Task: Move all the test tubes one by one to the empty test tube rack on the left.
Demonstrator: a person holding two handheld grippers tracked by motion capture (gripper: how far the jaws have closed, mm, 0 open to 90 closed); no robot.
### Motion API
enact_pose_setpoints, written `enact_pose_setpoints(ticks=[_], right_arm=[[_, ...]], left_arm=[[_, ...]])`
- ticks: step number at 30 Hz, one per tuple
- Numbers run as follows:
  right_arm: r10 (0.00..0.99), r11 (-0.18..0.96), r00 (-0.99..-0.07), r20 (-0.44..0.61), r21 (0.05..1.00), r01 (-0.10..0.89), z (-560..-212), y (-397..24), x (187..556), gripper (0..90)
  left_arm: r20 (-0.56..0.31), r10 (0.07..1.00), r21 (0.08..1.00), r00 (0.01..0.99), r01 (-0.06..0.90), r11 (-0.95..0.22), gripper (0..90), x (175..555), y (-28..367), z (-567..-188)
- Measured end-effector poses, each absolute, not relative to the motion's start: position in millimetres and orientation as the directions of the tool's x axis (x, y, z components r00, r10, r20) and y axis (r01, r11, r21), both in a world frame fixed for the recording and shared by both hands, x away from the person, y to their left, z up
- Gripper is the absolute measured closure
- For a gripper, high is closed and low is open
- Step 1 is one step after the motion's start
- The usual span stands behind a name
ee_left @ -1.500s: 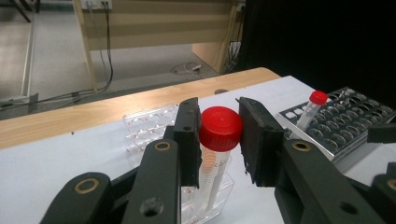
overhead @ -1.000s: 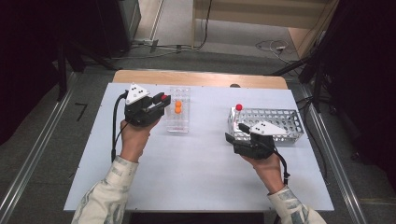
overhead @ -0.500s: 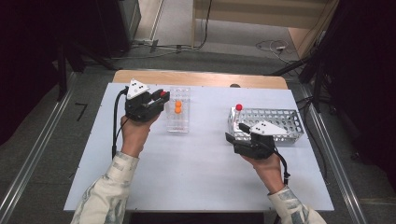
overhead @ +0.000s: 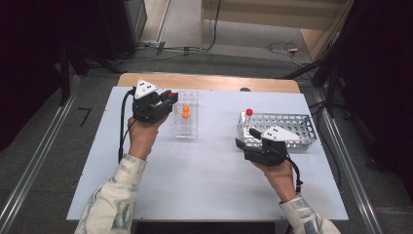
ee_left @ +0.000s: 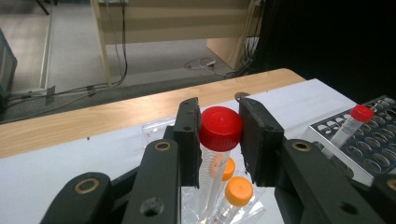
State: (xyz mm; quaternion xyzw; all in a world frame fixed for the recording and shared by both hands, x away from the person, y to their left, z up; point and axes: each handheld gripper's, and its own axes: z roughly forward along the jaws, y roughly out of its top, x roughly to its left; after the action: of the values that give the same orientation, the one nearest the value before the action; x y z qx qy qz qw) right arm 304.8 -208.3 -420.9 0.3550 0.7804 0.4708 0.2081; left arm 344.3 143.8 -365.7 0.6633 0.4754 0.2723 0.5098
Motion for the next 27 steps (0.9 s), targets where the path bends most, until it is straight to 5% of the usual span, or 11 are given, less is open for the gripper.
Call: enact_pose_setpoints(ticks=[27], right_arm=[[0.752, 0.298, -0.659, 0.012, 0.886, 0.355, -419.3, -210.2, 304.6, 34.1]], left_arm=[[-0.111, 0.915, 0.934, 0.388, 0.357, -0.038, 69.6, 358.9, 139.3, -362.7]])
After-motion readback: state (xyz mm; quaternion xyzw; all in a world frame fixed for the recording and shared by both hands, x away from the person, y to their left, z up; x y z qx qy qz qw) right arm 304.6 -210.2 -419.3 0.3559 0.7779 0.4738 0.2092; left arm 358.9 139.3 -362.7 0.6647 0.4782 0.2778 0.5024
